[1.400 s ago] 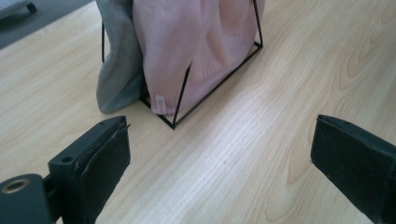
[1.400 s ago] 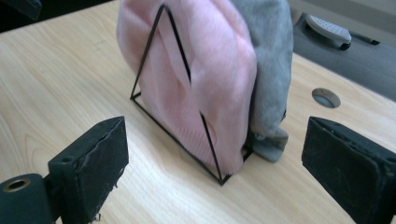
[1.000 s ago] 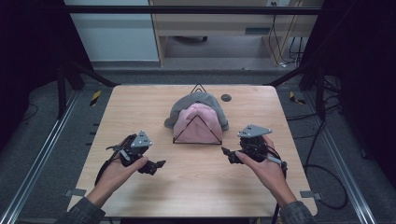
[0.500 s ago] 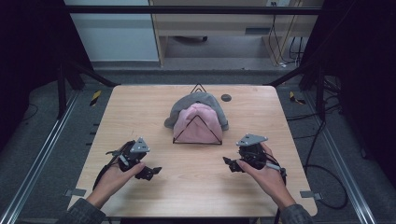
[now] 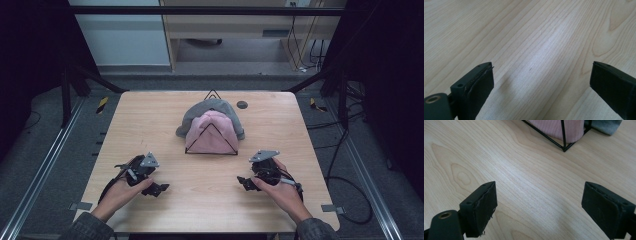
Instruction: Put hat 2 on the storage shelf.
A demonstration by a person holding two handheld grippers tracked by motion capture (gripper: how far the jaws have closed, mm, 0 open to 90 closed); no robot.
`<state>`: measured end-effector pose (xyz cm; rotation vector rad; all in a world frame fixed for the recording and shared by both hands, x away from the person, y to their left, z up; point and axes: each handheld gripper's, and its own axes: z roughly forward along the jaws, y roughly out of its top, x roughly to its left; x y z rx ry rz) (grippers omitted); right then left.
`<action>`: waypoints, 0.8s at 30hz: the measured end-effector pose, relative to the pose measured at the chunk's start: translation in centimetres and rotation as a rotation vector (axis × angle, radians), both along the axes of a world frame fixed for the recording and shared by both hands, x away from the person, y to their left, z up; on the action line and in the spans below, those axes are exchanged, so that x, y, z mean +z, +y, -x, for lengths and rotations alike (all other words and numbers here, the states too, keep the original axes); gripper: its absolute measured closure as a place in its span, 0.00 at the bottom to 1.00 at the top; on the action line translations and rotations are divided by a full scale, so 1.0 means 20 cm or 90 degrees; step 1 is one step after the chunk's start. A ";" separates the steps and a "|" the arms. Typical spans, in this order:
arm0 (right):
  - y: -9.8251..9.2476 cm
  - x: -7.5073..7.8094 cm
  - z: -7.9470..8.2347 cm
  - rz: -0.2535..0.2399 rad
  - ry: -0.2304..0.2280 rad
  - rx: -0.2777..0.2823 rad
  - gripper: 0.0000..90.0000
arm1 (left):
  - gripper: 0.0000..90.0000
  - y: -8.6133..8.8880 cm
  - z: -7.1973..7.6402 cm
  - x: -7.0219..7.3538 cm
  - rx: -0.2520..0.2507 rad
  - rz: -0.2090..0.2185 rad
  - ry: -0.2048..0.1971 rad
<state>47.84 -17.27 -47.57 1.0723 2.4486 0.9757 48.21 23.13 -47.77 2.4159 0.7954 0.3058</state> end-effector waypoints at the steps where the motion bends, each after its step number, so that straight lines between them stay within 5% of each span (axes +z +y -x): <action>1: 0.00 -0.01 -0.01 0.000 0.001 -0.002 0.15 | 0.05 0.00 0.00 -0.01 -0.004 -0.005 0.001; 13: 0.00 -0.10 -0.03 -0.019 0.013 -0.041 0.14 | 0.02 0.01 -0.02 -0.08 -0.002 -0.008 0.021; 24: 0.01 -0.13 -0.03 -0.011 0.019 -0.046 0.11 | 0.00 0.04 -0.01 -0.12 -0.002 0.036 -0.012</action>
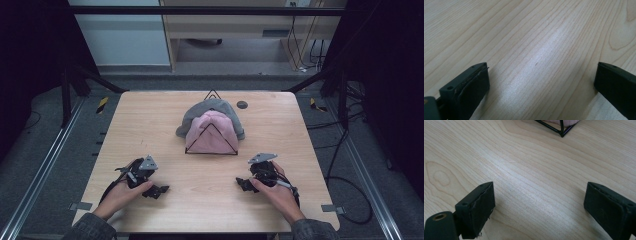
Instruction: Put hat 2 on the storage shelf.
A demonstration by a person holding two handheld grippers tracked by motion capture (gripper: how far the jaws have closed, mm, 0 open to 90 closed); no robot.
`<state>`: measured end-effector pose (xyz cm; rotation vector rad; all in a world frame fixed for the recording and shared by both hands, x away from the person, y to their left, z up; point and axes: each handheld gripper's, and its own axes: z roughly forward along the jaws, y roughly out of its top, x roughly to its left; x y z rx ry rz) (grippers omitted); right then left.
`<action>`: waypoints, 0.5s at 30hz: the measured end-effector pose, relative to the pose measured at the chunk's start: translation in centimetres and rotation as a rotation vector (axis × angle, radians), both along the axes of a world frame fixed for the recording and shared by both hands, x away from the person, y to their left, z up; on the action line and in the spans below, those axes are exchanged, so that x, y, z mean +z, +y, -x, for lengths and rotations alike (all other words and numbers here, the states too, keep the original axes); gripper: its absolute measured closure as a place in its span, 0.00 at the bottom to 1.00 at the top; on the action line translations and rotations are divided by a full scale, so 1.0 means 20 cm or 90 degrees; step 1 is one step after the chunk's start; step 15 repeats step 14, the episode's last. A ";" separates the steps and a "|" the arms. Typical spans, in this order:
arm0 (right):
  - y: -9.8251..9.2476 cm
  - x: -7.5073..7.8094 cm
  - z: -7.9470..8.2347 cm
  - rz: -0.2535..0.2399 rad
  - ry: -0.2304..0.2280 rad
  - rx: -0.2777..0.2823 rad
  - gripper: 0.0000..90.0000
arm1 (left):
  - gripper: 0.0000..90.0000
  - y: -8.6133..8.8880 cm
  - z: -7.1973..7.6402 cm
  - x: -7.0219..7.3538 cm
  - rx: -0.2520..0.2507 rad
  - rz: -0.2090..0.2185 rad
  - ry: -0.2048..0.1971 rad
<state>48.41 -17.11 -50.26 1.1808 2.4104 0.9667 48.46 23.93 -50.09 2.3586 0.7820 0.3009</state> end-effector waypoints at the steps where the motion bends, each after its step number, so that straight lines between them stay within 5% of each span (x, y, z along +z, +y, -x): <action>1: 0.00 0.00 0.00 0.001 -0.001 0.000 0.11 | 0.00 0.00 0.00 0.00 0.001 0.003 -0.003; 10: 0.01 -0.04 0.05 -0.005 -0.048 -0.005 0.04 | 0.00 0.00 0.00 0.00 0.000 -0.002 0.000; 15: 0.01 -0.05 0.05 -0.008 -0.051 -0.007 0.04 | 0.00 0.00 0.00 0.00 -0.003 -0.006 0.004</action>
